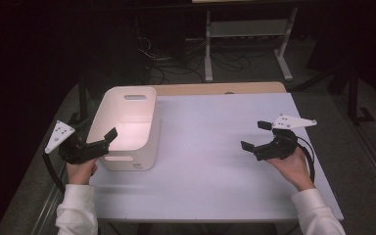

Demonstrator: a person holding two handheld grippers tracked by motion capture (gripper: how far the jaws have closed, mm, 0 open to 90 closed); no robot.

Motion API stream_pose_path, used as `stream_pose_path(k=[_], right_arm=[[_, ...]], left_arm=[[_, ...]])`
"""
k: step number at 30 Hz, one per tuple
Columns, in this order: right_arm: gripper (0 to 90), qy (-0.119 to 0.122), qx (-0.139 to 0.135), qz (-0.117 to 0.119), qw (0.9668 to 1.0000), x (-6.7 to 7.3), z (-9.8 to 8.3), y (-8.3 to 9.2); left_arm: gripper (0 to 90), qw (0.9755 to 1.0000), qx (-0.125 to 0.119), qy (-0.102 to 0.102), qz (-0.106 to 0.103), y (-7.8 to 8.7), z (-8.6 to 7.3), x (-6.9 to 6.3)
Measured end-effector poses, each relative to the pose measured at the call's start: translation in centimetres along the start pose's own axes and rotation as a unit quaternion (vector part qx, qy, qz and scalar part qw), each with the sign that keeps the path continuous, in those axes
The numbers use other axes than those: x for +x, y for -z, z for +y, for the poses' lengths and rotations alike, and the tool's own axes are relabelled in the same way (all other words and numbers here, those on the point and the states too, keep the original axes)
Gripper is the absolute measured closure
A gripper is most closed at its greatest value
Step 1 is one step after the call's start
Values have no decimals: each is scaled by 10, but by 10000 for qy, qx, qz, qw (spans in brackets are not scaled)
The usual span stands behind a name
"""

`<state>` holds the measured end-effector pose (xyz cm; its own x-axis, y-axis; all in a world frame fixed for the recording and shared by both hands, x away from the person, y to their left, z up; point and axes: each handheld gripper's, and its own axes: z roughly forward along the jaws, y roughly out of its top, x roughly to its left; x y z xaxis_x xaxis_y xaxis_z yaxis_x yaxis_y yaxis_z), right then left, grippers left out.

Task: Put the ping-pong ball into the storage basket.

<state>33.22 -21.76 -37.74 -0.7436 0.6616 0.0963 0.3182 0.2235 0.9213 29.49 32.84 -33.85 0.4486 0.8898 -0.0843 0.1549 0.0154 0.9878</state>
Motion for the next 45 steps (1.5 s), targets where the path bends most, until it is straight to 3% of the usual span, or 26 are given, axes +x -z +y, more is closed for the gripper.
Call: stream_pose_path(k=[12,21,45], right_arm=[[0,-53,-138,-187,9997,-1,-16,9],[0,-79,-75,-297,9995,3,-29,14],[0,-60,-527,-853,9949,5,-52,33]], left_arm=[[0,10000,23,4,1,0,0,0],[0,10000,11,10,1,0,-1,-1],[0,10000,7,56,11,0,-1,0]])
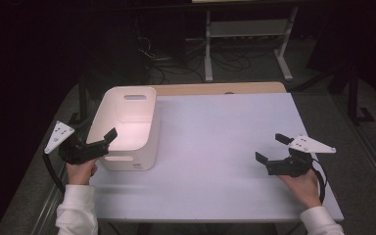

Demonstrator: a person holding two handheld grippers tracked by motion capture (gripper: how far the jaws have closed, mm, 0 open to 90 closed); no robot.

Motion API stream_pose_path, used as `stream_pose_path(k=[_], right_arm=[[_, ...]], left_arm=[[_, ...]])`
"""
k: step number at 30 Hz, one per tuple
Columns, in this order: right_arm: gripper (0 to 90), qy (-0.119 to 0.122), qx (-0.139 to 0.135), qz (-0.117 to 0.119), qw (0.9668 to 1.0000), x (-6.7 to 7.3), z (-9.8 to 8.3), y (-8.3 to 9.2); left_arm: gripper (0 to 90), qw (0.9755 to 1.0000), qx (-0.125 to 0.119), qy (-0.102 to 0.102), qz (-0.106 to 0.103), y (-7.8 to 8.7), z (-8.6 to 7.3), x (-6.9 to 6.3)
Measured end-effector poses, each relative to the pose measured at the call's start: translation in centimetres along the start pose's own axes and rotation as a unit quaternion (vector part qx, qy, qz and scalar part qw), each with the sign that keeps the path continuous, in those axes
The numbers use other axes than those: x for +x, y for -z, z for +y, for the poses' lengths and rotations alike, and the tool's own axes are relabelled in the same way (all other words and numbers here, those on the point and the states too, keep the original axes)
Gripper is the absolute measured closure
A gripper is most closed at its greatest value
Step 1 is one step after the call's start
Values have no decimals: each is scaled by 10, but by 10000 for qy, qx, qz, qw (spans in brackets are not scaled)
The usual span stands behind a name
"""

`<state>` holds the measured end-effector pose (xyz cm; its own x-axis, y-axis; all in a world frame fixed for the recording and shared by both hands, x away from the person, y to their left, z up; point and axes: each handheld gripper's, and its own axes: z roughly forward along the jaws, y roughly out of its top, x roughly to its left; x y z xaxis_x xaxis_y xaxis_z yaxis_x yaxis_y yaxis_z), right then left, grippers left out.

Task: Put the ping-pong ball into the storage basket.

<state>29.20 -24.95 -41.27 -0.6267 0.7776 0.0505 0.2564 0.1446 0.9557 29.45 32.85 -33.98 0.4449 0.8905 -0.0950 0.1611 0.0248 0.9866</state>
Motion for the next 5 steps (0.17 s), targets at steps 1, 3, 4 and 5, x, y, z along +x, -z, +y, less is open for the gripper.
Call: stream_pose_path(k=[1,3,4,5], right_arm=[[0,-31,-18,14,10000,0,0,0],[0,-33,-14,29,10000,0,-1,0],[0,-2,6,25,10000,0,-2,0],[0,-35,0,35,10000,0,-2,0]], left_arm=[[0,10000,-6,1,-3,0,0,0],[0,10000,-3,0,-5,0,0,0],[0,10000,9,-12,-2,0,0,0],[0,10000,14,-24,-8,0,0,1]])
